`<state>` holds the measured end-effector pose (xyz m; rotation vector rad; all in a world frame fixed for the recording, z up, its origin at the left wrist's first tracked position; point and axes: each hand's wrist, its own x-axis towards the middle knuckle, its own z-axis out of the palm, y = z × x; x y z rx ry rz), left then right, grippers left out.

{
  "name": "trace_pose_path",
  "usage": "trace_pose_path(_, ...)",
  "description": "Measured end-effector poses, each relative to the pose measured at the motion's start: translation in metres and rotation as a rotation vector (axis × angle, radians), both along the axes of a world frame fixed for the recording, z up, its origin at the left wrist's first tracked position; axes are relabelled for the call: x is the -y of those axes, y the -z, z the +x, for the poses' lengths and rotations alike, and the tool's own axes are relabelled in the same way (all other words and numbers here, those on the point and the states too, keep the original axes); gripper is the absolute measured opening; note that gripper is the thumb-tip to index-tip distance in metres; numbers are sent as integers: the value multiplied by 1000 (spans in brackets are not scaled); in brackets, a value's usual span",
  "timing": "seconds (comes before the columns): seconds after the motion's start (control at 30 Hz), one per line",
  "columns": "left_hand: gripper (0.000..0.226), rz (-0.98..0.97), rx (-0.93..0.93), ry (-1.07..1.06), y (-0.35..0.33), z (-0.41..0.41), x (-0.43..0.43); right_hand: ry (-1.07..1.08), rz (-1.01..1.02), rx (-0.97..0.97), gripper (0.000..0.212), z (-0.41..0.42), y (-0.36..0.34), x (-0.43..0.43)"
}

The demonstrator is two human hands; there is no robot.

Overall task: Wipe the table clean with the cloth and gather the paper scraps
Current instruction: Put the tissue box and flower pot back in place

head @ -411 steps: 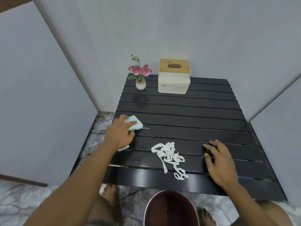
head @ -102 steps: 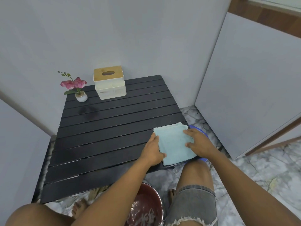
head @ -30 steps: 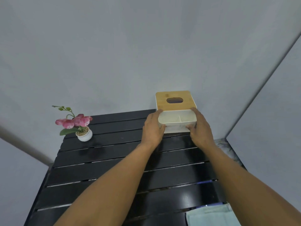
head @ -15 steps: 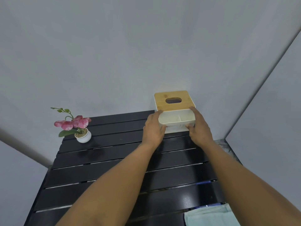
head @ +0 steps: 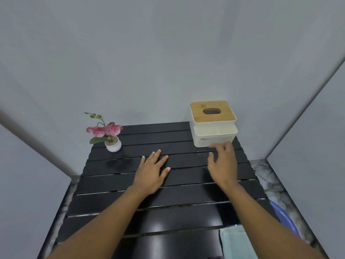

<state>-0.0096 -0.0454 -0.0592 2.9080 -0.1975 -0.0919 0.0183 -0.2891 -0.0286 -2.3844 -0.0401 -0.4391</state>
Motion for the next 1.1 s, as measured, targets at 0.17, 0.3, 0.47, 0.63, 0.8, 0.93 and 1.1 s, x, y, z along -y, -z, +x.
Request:
trace_pose_path(0.17,78,78,-16,-103,-4,-40,-72,-459,-182,-142,25,1,-1,-90)
trace_pose_path(0.3,84,72,-34,-255,-7,-62,-129,-530,-81,-278,41,6,-6,-172)
trace_pose_path(0.47,71,11,-36,-392,-7,-60,-163,-437,144,-446,68,21,-3,-256)
trace_pose_path(0.63,75,32,19,-398,12,-58,-162,-393,169,-391,60,37,14,-292)
trace_pose_path(0.8,76,34,88,-406,17,-58,-160,-362,133,-252,42,42,24,-306)
trace_pose_path(0.93,78,44,95,-400,17,-58,-158,-322,174,-222,36,42,27,-300)
trace_pose_path(1.1,80,61,58,-395,13,-57,-158,-277,214,-207,34,35,24,-276)
